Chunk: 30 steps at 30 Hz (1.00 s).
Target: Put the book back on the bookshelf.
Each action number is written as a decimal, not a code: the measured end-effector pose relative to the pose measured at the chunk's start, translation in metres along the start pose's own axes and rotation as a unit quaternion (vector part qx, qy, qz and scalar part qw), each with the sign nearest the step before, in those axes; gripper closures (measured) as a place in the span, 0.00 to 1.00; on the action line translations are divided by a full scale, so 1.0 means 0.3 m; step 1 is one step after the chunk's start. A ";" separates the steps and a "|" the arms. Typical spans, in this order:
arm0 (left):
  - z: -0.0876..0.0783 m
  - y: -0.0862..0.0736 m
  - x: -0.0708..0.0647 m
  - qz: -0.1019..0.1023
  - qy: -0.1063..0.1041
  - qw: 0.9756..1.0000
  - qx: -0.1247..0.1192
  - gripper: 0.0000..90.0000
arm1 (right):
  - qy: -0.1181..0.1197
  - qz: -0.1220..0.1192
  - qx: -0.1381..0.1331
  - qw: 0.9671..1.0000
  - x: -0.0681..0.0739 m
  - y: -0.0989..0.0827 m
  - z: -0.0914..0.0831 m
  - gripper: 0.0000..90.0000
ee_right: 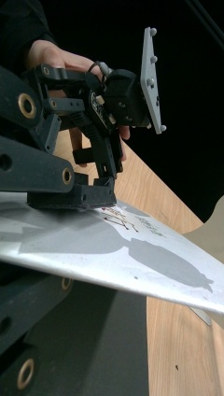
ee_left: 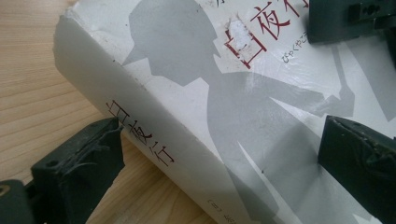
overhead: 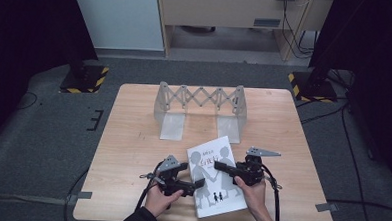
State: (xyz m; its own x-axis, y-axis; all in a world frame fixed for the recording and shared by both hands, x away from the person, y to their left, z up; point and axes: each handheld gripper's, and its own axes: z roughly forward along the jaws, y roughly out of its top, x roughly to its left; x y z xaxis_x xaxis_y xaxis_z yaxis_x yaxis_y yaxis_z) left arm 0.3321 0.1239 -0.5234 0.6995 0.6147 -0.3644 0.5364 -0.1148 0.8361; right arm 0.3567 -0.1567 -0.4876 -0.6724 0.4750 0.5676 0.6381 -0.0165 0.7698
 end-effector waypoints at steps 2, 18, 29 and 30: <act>0.000 -0.001 0.001 0.001 -0.001 1.000 -0.001 0.00 | 0.003 0.002 -0.002 1.000 -0.002 -0.002 -0.001 0.88; 0.000 -0.012 0.013 -0.034 -0.030 0.999 -0.006 0.00 | 0.020 -0.020 -0.014 1.000 0.004 -0.005 -0.011 0.89; 0.004 -0.019 0.023 -0.040 -0.063 0.997 -0.012 0.00 | 0.038 -0.035 -0.013 0.999 0.008 0.000 -0.016 0.89; 0.004 -0.019 0.023 -0.040 -0.063 0.997 -0.012 0.00 | 0.038 -0.035 -0.013 0.999 0.008 0.000 -0.016 0.89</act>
State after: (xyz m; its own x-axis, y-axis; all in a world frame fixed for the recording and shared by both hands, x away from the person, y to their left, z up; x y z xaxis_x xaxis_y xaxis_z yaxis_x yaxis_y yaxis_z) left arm 0.3345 0.1280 -0.5311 0.7094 0.5183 -0.4776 0.5825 -0.0495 0.8113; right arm 0.3533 -0.1599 -0.4849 -0.7424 0.4075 0.5318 0.5790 -0.0090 0.8153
